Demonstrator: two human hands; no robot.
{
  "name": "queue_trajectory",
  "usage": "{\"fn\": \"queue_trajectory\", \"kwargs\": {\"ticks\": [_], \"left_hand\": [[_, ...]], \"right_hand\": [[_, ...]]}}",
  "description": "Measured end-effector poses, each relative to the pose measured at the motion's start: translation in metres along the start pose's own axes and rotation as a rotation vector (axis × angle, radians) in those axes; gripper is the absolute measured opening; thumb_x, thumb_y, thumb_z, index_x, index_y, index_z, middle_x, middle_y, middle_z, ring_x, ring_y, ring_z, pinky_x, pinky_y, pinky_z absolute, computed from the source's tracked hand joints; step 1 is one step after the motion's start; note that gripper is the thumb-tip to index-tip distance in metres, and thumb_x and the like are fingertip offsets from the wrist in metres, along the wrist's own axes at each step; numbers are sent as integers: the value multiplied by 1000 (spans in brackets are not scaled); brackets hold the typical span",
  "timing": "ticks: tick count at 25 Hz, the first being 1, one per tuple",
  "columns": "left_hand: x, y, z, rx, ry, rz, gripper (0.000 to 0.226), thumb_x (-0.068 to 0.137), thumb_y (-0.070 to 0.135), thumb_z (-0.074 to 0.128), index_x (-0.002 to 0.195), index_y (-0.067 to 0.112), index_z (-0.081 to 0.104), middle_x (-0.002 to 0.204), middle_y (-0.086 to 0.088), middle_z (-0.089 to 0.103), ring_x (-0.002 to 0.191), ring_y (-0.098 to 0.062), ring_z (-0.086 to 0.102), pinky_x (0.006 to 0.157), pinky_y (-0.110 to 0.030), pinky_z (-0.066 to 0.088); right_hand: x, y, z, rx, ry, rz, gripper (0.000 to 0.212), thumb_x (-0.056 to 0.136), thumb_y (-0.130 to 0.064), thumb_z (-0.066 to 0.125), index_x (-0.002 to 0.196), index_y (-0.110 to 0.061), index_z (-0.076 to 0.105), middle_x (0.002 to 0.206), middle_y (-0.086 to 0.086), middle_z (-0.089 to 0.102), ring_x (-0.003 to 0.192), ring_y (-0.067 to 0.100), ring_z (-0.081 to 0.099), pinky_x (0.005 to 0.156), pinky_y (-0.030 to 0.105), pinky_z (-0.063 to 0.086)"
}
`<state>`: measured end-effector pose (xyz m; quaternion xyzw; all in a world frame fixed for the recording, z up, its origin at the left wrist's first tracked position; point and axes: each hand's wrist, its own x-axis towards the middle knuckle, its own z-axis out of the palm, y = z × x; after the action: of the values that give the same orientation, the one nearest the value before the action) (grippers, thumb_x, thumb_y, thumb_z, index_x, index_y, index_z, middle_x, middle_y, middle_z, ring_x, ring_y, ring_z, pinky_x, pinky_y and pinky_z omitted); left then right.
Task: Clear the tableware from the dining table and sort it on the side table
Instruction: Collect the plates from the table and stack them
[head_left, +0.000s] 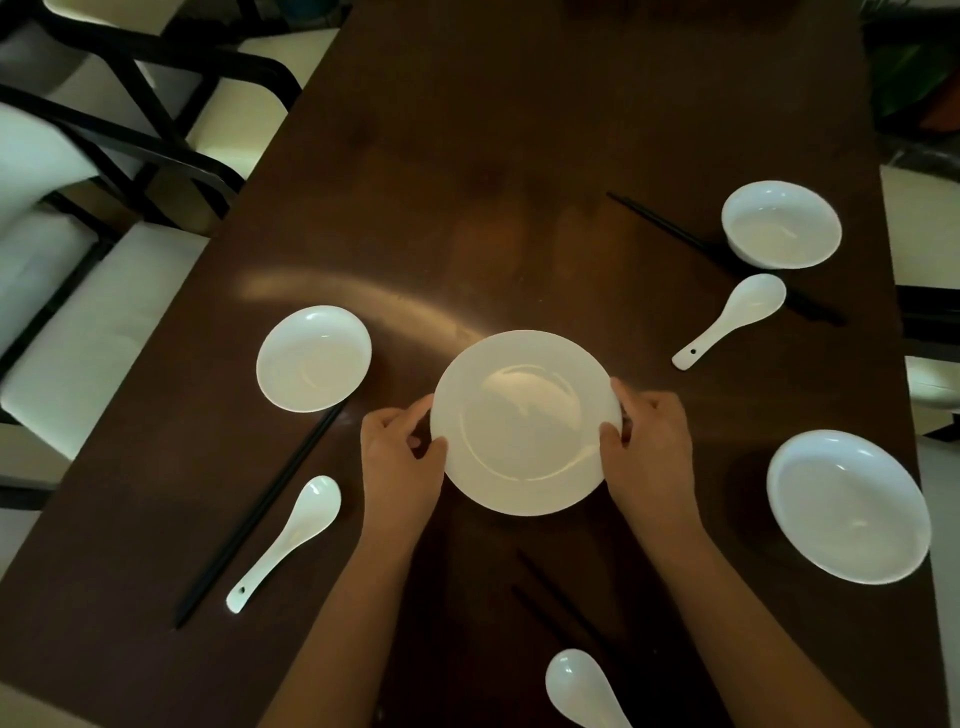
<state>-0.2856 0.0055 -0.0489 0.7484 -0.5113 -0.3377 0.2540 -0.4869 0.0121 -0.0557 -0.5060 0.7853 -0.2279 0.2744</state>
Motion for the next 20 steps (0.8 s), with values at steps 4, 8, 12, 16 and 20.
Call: {"fn": "queue_trajectory", "kwargs": {"ticks": [4, 8, 12, 16, 20], "left_hand": [[-1, -1, -1, -206, -85, -17, 38, 85, 3, 54, 118, 21, 59, 112, 3, 64, 96, -14, 61, 85, -36, 54], [3, -5, -2, -463, -129, -239, 46, 87, 6, 57, 131, 20, 50, 107, 6, 64, 97, -13, 60, 68, -23, 56], [-3, -16, -5, -467, -117, -204, 35, 86, 2, 54, 113, 21, 65, 79, 24, 72, 83, -1, 68, 58, -13, 53], [-9, -22, -15, -293, -123, -94, 34, 87, 6, 55, 116, 21, 63, 96, 13, 70, 90, -7, 65, 78, -25, 54], [-7, -23, -32, -50, -135, 45, 31, 89, 20, 56, 120, 24, 59, 103, 18, 61, 81, 10, 56, 78, -13, 44]], "right_hand": [[6, 7, -3, 18, -20, -12, 42, 84, -17, 62, 125, -24, 54, 121, 6, 53, 101, 11, 44, 87, 24, 36], [10, 10, -6, 203, -105, -7, 41, 85, -15, 62, 124, -28, 56, 117, -9, 62, 90, 2, 51, 81, 22, 39], [8, 10, -4, 210, -127, -29, 41, 84, -16, 63, 122, -31, 57, 103, -20, 56, 78, -6, 52, 79, 18, 39], [5, 5, 1, 216, -177, -37, 36, 84, -17, 64, 118, -30, 58, 104, -18, 57, 75, -8, 52, 74, 12, 40], [9, -3, -4, 42, -74, -59, 35, 85, -20, 62, 120, -20, 57, 114, 0, 64, 91, 7, 53, 82, 27, 42]]}}
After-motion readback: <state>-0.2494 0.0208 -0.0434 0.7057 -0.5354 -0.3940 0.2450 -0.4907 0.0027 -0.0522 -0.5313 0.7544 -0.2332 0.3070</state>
